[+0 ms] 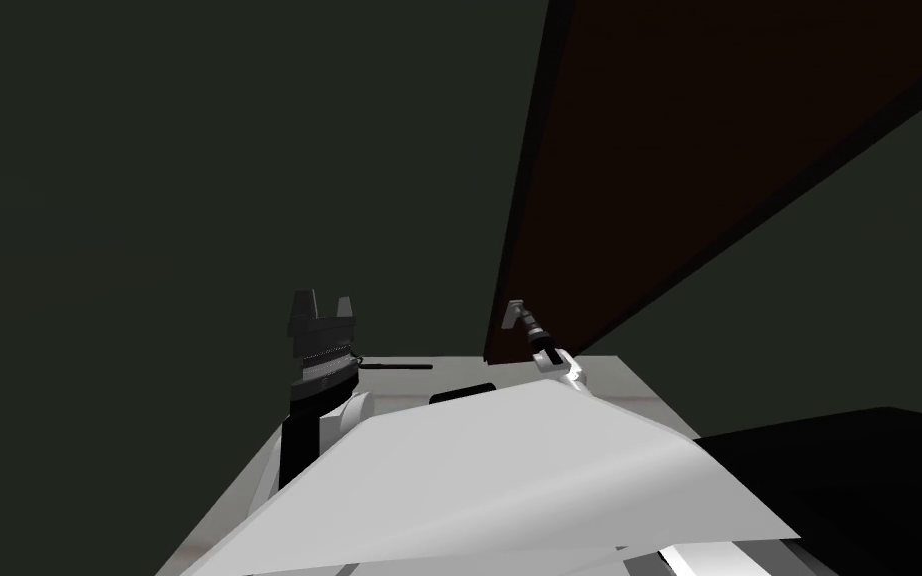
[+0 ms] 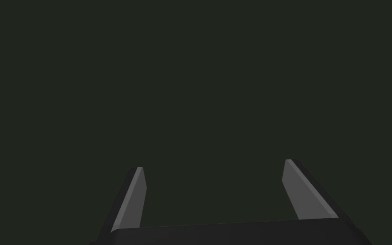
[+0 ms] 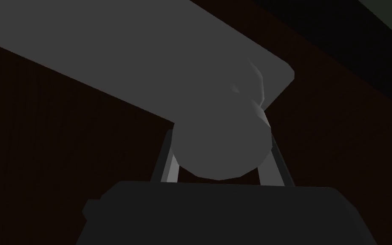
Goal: Pull the door open
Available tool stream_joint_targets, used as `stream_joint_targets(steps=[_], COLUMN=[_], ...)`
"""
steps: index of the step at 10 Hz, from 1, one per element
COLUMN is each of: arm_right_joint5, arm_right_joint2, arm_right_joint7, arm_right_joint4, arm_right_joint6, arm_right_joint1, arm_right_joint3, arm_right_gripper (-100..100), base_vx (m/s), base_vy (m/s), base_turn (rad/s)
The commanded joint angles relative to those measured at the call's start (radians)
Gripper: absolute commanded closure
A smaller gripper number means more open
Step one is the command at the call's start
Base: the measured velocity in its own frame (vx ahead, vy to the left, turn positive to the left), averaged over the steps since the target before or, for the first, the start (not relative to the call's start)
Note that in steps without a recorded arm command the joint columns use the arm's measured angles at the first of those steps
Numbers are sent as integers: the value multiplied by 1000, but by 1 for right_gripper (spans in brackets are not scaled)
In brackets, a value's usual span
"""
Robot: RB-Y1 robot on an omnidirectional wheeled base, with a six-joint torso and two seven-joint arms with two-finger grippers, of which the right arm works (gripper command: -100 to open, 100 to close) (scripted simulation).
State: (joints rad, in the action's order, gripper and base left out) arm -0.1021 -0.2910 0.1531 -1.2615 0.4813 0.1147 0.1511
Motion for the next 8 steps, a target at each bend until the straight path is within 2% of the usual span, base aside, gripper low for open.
stream_joint_targets(steps=[1,3,4,5,6,8], arm_right_joint5=[18,81,81,113,113,178], arm_right_joint2=[3,4,4,4,4,5], arm_right_joint7=[-35,-97,-114,-148,-153,-218], arm_right_joint4=[5,21,21,29,29,45], arm_right_joint6=[3,-2,-2,-5,-5,-10], arm_right_joint1=[-8,-25,-25,-34,-34,-52], arm_right_joint3=[-6,-10,-10,-11,-11,-14], arm_right_gripper=[100,100,100,100,100,100], base_vx=[-75,-79,-62,-69,-56,-82], base_vy=[-43,-52,-45,-46,-35,-39], base_turn=[76,134,82,107,73,123])
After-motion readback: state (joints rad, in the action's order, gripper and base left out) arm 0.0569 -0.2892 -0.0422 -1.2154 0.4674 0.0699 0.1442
